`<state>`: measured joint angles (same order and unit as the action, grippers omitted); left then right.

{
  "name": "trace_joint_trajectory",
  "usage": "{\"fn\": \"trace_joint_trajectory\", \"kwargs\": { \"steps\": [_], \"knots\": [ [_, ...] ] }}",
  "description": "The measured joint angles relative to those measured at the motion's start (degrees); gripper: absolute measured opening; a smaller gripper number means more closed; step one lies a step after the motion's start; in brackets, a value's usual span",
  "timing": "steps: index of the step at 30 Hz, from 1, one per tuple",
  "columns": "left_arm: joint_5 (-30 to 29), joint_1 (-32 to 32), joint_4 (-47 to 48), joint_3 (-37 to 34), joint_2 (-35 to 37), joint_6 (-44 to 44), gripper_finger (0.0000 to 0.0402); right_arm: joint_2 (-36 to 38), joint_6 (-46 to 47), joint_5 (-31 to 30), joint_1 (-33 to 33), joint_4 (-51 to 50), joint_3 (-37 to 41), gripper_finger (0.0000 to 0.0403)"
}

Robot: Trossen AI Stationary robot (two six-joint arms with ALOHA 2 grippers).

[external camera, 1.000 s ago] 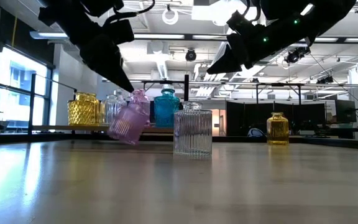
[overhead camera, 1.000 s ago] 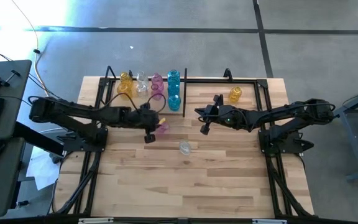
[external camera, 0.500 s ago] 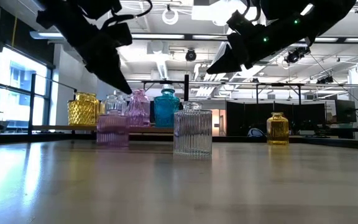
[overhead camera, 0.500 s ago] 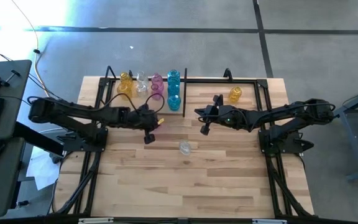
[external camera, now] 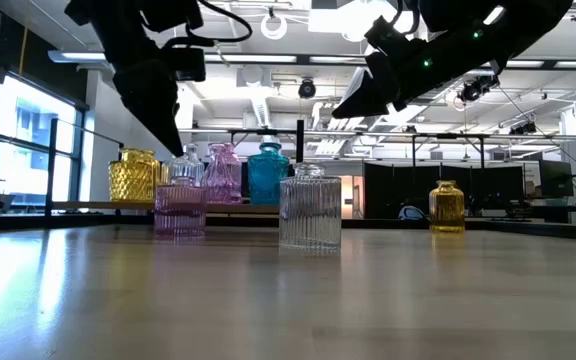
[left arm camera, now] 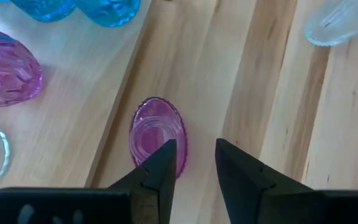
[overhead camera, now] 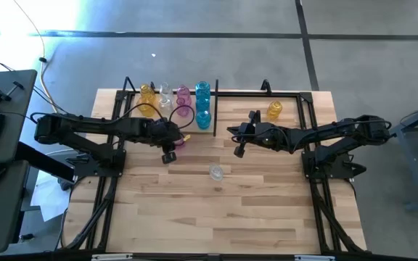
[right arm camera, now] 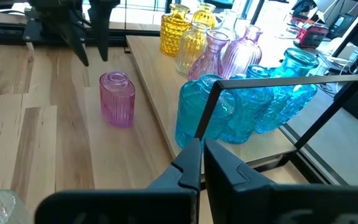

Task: Sort vases onto shelf
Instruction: Put the purple flower vase aligned with the other purple flower vase on the shelf

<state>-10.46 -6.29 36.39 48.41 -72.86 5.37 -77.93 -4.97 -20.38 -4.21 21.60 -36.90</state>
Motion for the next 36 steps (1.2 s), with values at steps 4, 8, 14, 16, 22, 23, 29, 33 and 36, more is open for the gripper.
{"fn": "trace_joint_trajectory", "kwargs": {
  "steps": [4,8,14,16,22,23,29,33,36],
  "knots": [
    [-0.09,-1.59,0.55,2.0,-2.85,0.1,0.0107,0.0,-0.01,0.0,0.0,0.14,0.0,0.0],
    [-0.13,-2.93,4.01,4.44,-6.62,-0.5,0.0106,0.0,-0.02,0.0,0.0,0.24,0.0,0.0],
    [-0.39,-4.14,6.07,6.2,-10.44,-1.55,0.0106,0.0,-0.14,0.0,0.0,0.24,0.0,0.0],
    [-0.35,-4.25,5.87,6.25,-10.75,-2.12,0.0104,0.0,-0.2,0.0,0.0,0.24,0.0,0.0],
    [1.49,-4.25,6.22,6.29,-10.77,-3.04,0.0084,0.0,-0.22,0.01,0.02,0.17,0.0,0.0],
    [1.78,-4.24,6.22,6.29,-10.77,-3.2,0.0079,0.0,-0.22,0.0,0.0,0.17,0.0,0.0],
    [2.49,-4.57,5.49,5.7,-11.19,-4.74,0.0047,0.0,-0.22,0.02,0.01,0.13,0.0,0.0],
    [2.43,-4.62,5.66,5.7,-11.19,-6.23,0.0032,0.0,-0.22,0.02,0.02,0.13,0.0,0.0],
    [2.43,-4.62,5.94,5.72,-11.14,-7.68,0.0019,0.0,-0.22,0.0,0.02,0.13,0.0,0.0]
  ]
}}
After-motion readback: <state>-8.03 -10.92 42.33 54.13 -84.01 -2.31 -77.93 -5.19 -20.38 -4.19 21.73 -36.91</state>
